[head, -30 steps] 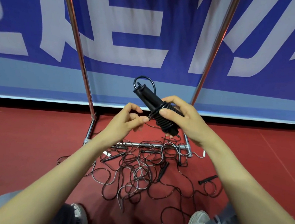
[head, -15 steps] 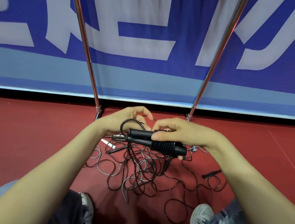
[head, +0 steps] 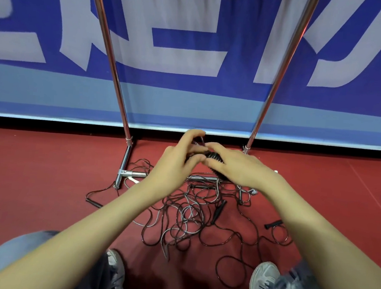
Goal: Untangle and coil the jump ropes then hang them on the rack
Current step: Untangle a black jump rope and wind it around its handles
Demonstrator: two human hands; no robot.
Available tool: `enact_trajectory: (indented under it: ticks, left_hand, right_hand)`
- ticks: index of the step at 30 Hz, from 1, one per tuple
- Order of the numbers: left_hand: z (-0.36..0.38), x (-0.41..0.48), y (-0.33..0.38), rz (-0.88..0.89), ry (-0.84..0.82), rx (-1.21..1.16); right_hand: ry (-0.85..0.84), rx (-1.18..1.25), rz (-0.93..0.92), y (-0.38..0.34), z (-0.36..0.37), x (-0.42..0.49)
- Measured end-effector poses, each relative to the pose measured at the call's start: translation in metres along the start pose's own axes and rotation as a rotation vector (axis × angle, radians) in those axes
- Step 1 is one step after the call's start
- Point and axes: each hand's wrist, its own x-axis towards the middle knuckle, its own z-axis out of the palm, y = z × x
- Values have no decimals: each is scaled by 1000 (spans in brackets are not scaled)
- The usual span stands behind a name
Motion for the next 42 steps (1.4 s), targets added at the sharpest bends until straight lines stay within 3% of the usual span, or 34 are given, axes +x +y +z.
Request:
enact_trajectory:
  ticks: [5, 9, 15, 20, 25, 30, 33, 36, 38, 42]
  left_hand:
    - [4, 6, 5, 6, 129, -224]
    - [-4, 12, 4, -208, 209, -478]
    - [-11, 17, 1, -343, -12, -634]
    - [-18, 19, -11, -522, -215, -588]
    - [-23, 20, -22, -447, -399, -663]
    - [-37, 20, -26, -276, -570, -554]
    - [-42, 23, -23, -353, -730, -489]
    - [-41, 28, -20, -439, -771, -318]
    - [-34, 30, -21, -457, -750, -192]
    - [-11, 25, -20, -429, -454, 88]
  right_hand:
    - [244, 178, -6, 0, -7, 4]
    - [370, 277, 4, 2, -11, 4]
    - [402, 453, -17, 7, -12, 4]
    - [327, 753, -199, 1, -20, -3]
    - [180, 850, -334, 1, -27, -11]
    - [-144, 787, -407, -2, -32, -18]
    - [-320, 653, -402, -5, -33, -19]
    - [-444, 448, -342, -12, -25, -18]
    - [-465, 279, -285, -17, -17, -17]
    - [-400, 31, -95, -19, -9, -14]
